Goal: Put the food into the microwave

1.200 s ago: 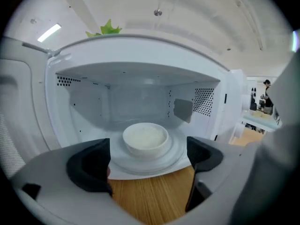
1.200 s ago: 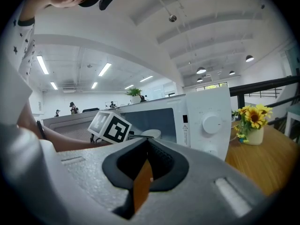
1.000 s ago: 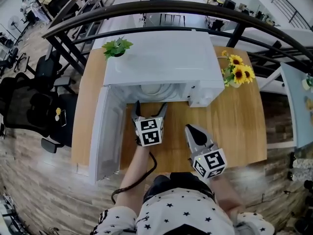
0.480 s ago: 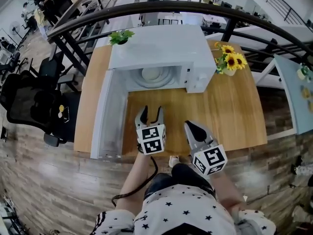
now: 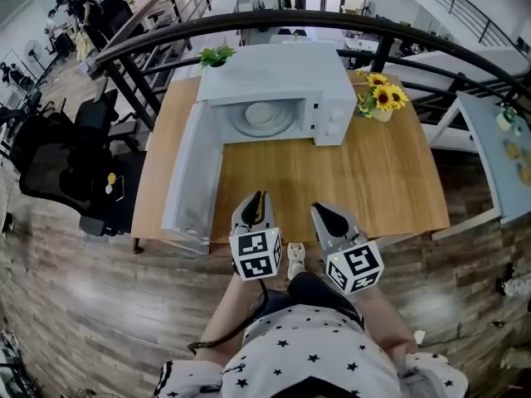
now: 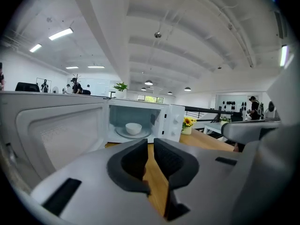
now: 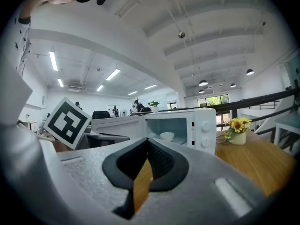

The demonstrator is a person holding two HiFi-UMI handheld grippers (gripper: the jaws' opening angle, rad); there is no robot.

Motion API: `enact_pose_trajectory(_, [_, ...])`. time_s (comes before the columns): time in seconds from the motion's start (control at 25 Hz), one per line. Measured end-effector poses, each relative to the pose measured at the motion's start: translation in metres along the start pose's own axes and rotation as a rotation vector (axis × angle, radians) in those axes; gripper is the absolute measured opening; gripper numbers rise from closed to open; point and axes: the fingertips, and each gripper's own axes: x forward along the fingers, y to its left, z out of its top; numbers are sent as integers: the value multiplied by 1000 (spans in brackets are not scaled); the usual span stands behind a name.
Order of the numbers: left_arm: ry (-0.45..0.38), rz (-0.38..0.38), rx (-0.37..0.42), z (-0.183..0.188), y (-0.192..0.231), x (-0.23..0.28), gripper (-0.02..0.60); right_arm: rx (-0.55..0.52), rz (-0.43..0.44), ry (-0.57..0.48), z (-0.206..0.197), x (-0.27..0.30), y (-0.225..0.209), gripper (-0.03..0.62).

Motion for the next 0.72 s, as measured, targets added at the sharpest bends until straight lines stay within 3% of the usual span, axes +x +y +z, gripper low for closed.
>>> enact_pose_trajectory(0.36, [-17,-44,-32,-8,-7,-75,31,-6,0,-25,-1,-33,36,6])
enact_pose_trajectory(0.72, [-40,-37,-41,-8,-9,-124,29,-13,14,-29,-2,-61,61,6])
